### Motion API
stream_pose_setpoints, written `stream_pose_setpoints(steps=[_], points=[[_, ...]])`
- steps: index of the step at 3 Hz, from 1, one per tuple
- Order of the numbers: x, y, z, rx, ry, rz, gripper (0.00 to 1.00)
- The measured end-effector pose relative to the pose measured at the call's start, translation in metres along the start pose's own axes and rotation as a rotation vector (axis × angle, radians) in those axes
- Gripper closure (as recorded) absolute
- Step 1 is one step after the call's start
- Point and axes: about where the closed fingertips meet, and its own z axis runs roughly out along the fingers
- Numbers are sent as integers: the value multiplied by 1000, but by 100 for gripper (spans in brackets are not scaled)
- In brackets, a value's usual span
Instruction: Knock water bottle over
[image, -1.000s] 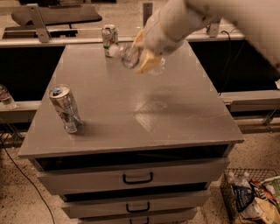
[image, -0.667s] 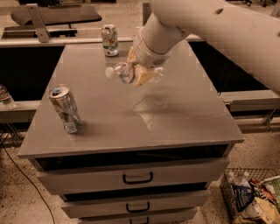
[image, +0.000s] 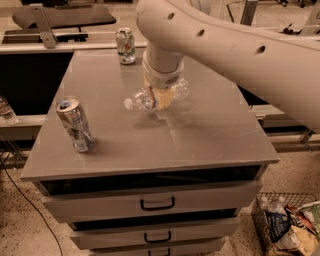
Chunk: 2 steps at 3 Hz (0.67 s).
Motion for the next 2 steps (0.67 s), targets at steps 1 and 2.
stream_pose_setpoints(steps=[1, 2], points=[[2, 3, 9, -45, 38, -38, 35], [8, 8, 15, -79, 62, -59, 5]])
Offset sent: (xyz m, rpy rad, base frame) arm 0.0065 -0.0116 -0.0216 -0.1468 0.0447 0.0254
